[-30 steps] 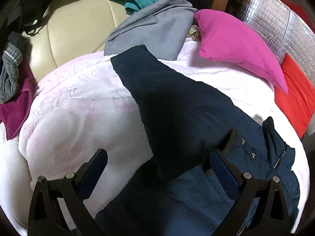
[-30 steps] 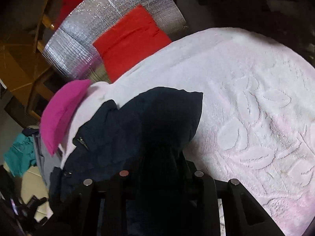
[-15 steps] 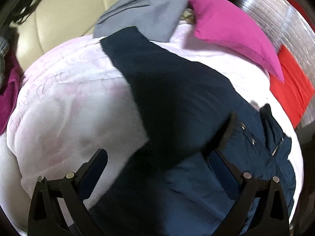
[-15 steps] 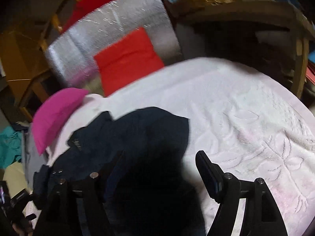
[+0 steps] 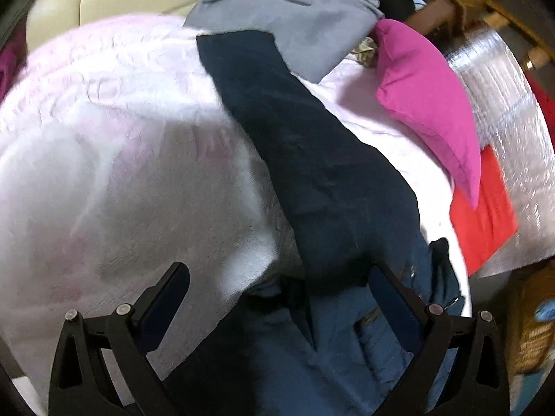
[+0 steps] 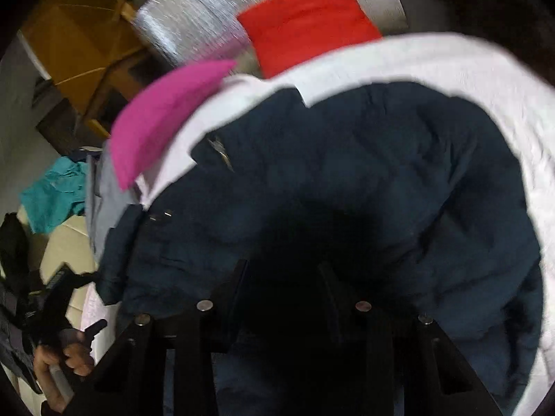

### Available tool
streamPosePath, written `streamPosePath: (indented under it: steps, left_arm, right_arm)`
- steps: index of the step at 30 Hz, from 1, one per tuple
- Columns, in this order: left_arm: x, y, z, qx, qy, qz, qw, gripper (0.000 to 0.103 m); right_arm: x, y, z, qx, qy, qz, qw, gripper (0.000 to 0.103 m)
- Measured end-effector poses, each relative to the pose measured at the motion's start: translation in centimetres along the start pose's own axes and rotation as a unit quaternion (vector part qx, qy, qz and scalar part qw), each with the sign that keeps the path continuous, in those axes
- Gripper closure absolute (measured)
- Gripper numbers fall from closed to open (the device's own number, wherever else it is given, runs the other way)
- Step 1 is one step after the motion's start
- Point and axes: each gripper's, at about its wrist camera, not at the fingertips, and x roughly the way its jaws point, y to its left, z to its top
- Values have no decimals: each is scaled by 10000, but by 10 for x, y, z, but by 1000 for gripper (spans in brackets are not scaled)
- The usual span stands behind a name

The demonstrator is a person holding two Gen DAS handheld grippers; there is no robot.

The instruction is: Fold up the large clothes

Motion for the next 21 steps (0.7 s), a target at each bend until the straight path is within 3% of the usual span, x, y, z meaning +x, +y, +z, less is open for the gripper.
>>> streamPosePath:
  steps: [1, 6, 13, 21]
  left_arm:
    - [3, 2, 2, -98, 111, -126, 9998, 0]
    - [20, 16, 27, -591, 723, -553, 9941, 0]
    - [45, 29, 72, -1014, 1210, -763, 9845, 0]
    - [55, 28, 92, -1294, 1084, -1188, 9785, 3]
  right_arm:
    - [0, -4, 0, 28, 32, -16, 10000, 68]
    - [4, -4, 1, -215, 171, -34, 9996, 68]
    - [4, -17, 0, -39, 180, 334, 9993, 68]
    - [4, -20, 1, 23, 223, 461, 9987, 68]
